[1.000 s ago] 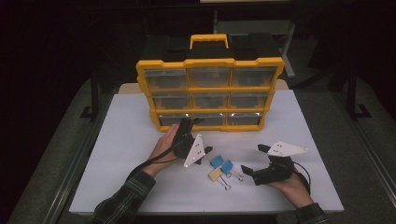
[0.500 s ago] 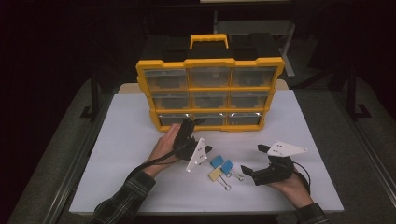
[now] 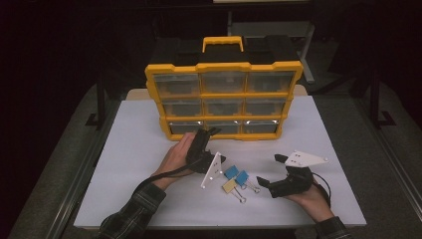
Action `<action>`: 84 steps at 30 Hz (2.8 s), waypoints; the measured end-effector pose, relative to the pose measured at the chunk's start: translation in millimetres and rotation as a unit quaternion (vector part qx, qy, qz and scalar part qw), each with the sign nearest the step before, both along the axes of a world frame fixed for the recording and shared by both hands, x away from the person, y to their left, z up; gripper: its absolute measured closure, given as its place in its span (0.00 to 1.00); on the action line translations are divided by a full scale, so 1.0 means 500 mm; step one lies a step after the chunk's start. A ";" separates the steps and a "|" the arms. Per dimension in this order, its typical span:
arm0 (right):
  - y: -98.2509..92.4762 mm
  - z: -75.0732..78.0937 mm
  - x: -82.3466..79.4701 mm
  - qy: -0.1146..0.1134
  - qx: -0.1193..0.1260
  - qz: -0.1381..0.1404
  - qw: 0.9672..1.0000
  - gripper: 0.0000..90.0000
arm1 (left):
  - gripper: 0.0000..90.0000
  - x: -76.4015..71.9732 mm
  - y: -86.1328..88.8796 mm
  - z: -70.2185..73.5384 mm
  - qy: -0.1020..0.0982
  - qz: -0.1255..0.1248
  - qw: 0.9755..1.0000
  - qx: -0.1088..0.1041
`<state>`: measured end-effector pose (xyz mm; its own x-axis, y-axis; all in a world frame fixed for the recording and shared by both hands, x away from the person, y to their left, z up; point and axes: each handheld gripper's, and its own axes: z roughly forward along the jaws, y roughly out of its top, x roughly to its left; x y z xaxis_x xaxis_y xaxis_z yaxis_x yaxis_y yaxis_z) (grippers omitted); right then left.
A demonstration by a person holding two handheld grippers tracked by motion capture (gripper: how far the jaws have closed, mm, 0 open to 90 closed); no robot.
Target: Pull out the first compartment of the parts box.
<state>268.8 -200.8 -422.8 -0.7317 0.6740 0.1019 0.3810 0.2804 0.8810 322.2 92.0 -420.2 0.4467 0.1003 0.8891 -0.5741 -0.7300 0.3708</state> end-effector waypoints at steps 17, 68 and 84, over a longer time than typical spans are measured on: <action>0.001 0.000 0.000 0.002 0.000 0.000 1.000 0.00 | 0.00 -0.005 -0.002 -0.004 -0.041 0.001 0.999 0.028; -0.001 0.000 0.000 -0.001 0.001 0.000 1.000 0.00 | 0.00 -0.001 0.041 0.049 -0.105 0.024 0.994 0.035; -0.001 0.001 -0.001 -0.001 0.001 0.000 1.000 0.00 | 0.00 0.004 0.067 0.066 -0.116 0.036 0.992 0.036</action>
<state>268.5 -201.5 -422.4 -0.7315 0.6742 0.1019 0.3803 0.2793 0.8817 324.4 125.4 -387.4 0.2242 0.0569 0.9729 -0.5839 -0.7915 0.1808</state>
